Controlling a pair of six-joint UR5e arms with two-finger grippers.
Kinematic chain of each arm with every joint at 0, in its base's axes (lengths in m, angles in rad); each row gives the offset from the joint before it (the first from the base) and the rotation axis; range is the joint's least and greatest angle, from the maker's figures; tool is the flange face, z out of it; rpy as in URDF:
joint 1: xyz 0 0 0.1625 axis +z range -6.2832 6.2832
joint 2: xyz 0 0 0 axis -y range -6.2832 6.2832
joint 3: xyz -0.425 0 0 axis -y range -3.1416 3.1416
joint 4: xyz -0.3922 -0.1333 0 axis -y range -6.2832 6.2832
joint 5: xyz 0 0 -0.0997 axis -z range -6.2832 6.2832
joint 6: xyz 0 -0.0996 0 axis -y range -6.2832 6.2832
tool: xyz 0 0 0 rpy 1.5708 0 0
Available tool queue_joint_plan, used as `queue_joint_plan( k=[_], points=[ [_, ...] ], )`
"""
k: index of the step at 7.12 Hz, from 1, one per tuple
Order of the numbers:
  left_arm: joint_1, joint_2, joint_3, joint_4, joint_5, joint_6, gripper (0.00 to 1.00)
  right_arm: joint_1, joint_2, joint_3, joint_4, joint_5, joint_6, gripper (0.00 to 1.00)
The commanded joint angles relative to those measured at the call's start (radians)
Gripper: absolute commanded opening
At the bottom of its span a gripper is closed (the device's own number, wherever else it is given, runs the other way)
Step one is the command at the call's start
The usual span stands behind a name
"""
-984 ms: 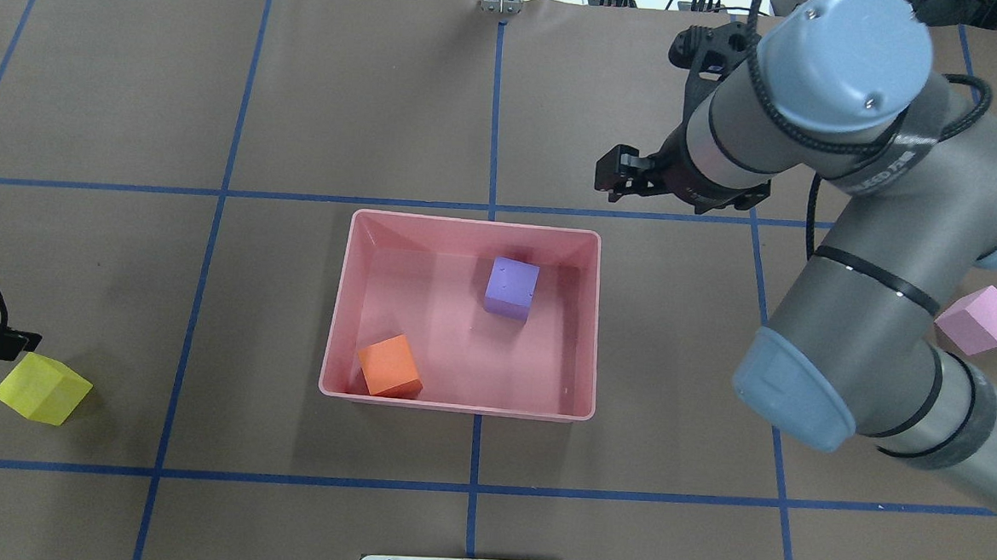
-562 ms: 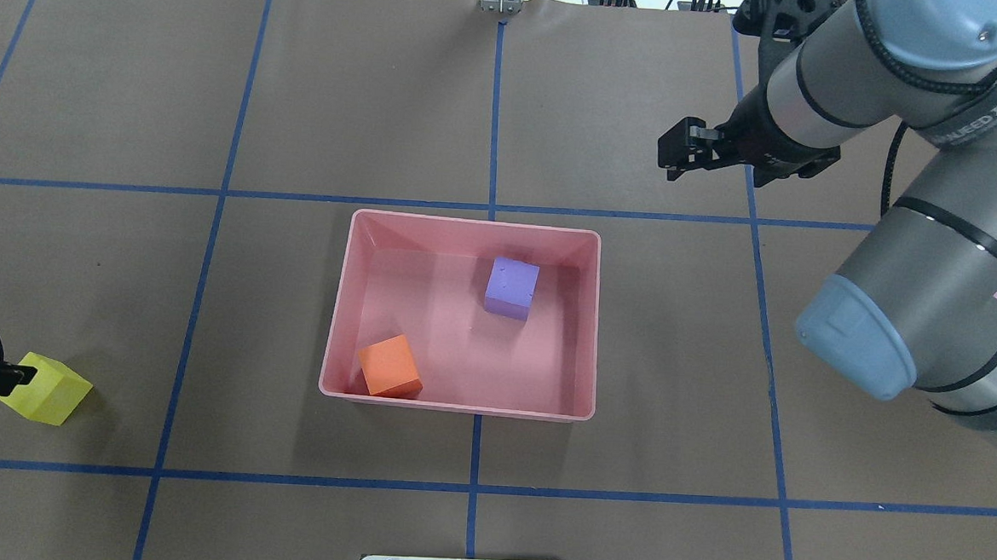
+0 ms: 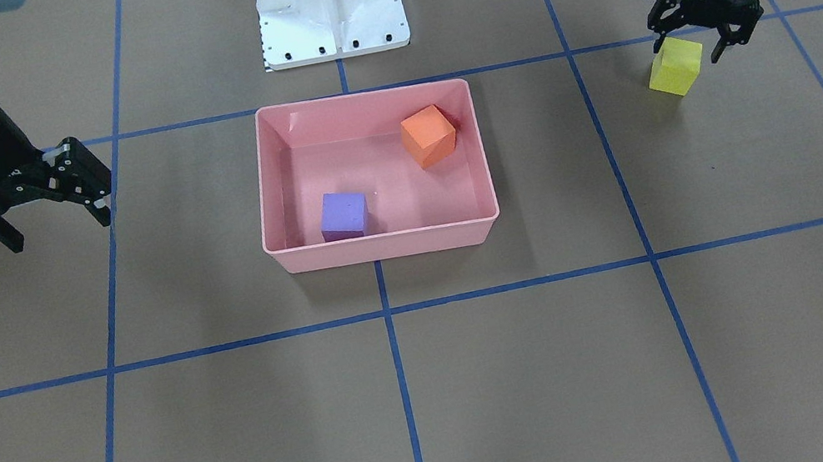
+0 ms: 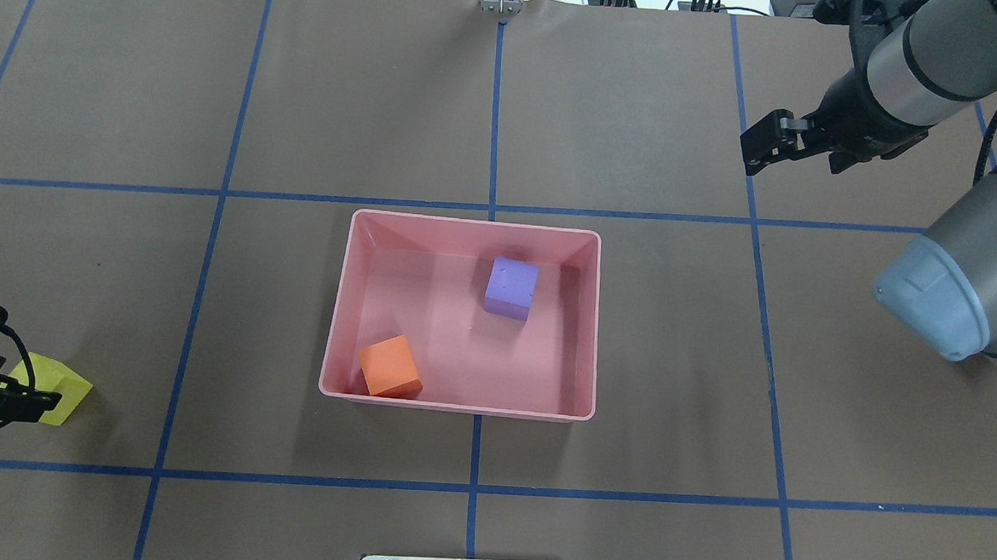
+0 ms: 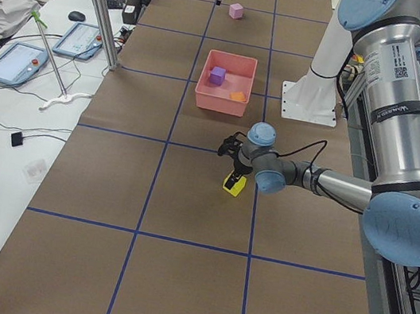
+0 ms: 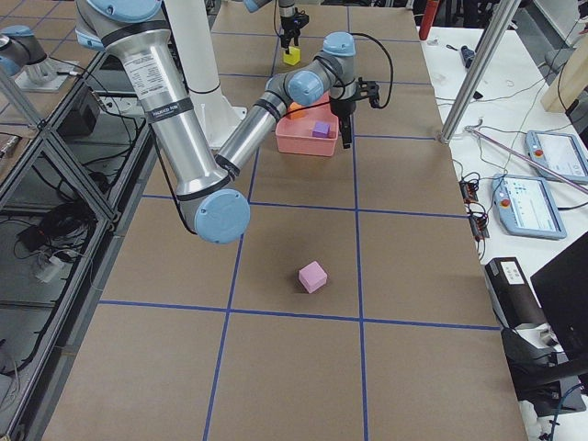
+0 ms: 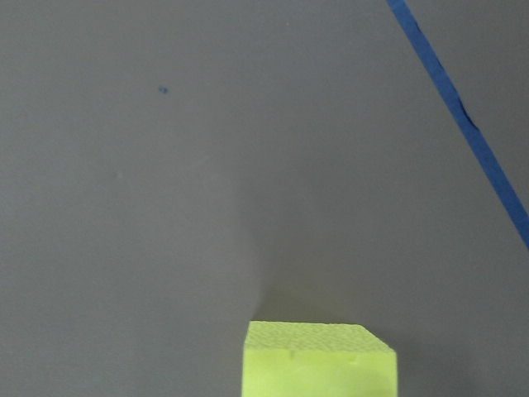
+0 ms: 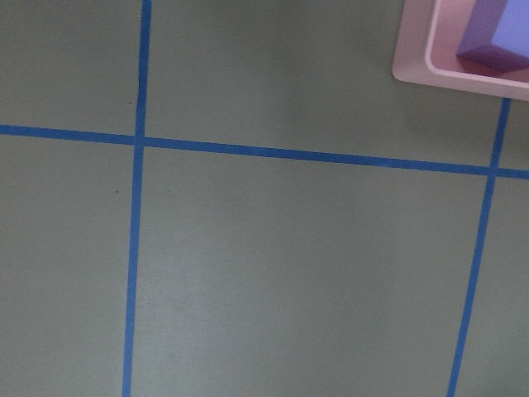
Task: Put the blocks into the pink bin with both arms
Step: 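Withdraw the right gripper while the left gripper grasps the yellow cube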
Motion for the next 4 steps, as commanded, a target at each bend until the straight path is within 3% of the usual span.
queue_joint_plan(
  k=[1, 4],
  points=[
    [0.053, -0.001, 0.009, 0.003, 0.028, -0.031, 1.00, 0.008, -0.017, -0.002, 0.002, 0.003, -0.019, 1.00],
    [0.088, -0.017, 0.033, 0.006, 0.042, -0.058, 0.87, 0.048, -0.050, -0.003, -0.001, 0.005, -0.135, 1.00]
  ],
)
